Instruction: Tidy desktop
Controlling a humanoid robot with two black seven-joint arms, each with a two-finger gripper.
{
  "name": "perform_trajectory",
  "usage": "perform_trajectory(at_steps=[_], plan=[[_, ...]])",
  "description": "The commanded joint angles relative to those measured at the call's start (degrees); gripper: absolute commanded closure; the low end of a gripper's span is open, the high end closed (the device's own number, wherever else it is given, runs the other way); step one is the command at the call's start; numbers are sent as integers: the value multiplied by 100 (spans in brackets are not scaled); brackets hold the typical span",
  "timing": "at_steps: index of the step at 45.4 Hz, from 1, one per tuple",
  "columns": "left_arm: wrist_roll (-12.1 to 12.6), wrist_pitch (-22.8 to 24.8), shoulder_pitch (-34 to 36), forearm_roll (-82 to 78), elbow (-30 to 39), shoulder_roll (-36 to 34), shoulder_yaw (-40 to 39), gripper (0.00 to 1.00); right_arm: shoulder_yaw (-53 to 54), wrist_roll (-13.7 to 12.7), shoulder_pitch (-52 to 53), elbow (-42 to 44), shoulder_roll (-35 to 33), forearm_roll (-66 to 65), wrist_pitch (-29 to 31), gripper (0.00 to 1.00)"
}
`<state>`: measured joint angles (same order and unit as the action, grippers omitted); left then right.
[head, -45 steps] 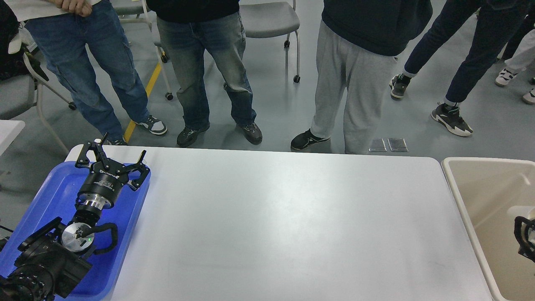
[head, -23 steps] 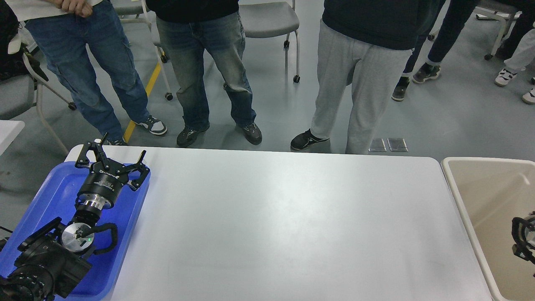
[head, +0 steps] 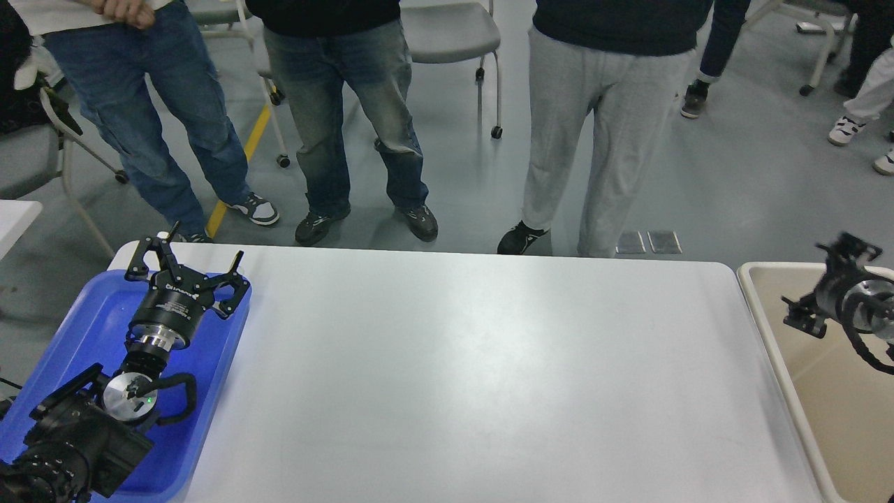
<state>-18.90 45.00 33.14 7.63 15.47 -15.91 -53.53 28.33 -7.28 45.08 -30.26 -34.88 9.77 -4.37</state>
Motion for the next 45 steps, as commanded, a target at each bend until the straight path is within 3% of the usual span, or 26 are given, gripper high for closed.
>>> perform_trajectory(at_steps=[1,11,19,30,45], plan=[[0,0,0,1,0,0,0,0,937,69,63,-1430,-318,-10,902,0],[-9,0,0,1,0,0,-9,0,1675,69,63,-2203,191,-2,1552,0],[-9,0,0,-7,0,0,-9,0,2141,69,54,-2309,973,7,2167,0],[-9,0,0,-7,0,0,-9,0,2309,87,-139,-2178,2090,7,2554,0],[0,0,0,-7,8,8,-9,0,2344,245,-666,-1300,2600,7,3310,0]])
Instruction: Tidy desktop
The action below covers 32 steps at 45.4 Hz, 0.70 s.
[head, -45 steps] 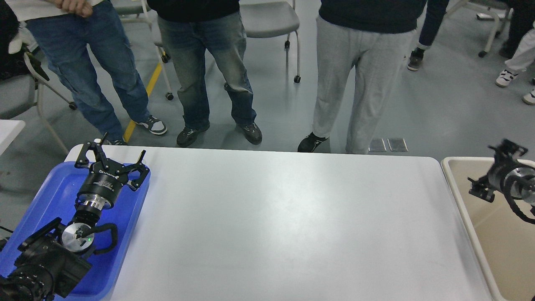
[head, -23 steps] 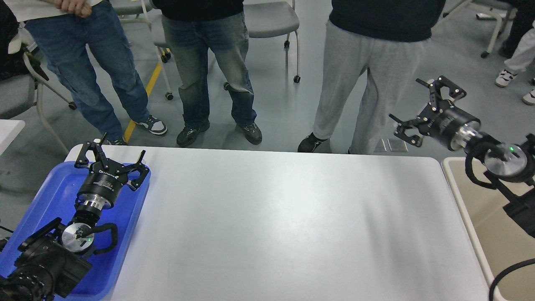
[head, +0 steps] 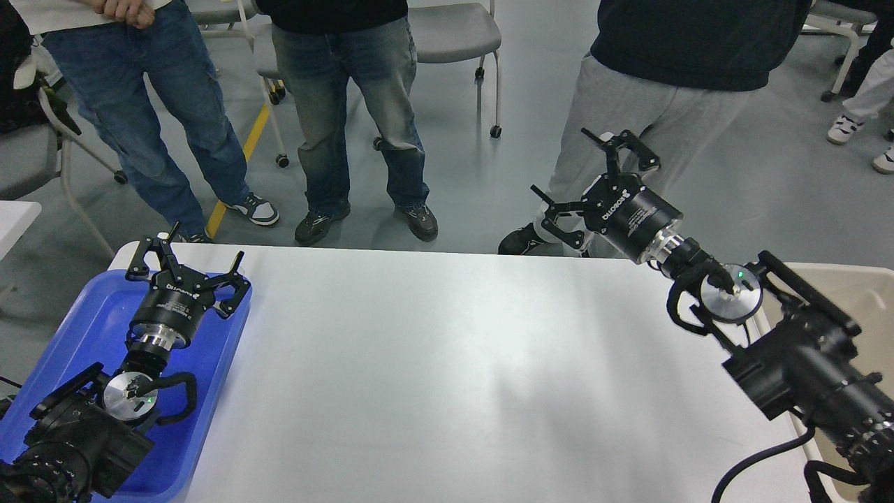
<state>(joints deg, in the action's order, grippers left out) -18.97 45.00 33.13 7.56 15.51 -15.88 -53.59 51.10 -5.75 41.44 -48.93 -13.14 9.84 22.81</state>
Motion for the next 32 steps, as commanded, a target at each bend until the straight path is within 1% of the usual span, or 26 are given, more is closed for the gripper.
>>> perform_trajectory(at_steps=[1,6,11,32], plan=[[-1,0,0,-1,4,6,-2,0,58,92,-321,655,435,1,671,0],[-1,0,0,-1,4,6,-2,0,5,92,-383,1077,540,1,944,0],[7,0,0,-1,-4,-3,-2,0,-39,92,-444,1368,593,1,1050,0],[-1,0,0,-1,4,6,-2,0,-57,100,-734,1544,698,1,1076,0]])
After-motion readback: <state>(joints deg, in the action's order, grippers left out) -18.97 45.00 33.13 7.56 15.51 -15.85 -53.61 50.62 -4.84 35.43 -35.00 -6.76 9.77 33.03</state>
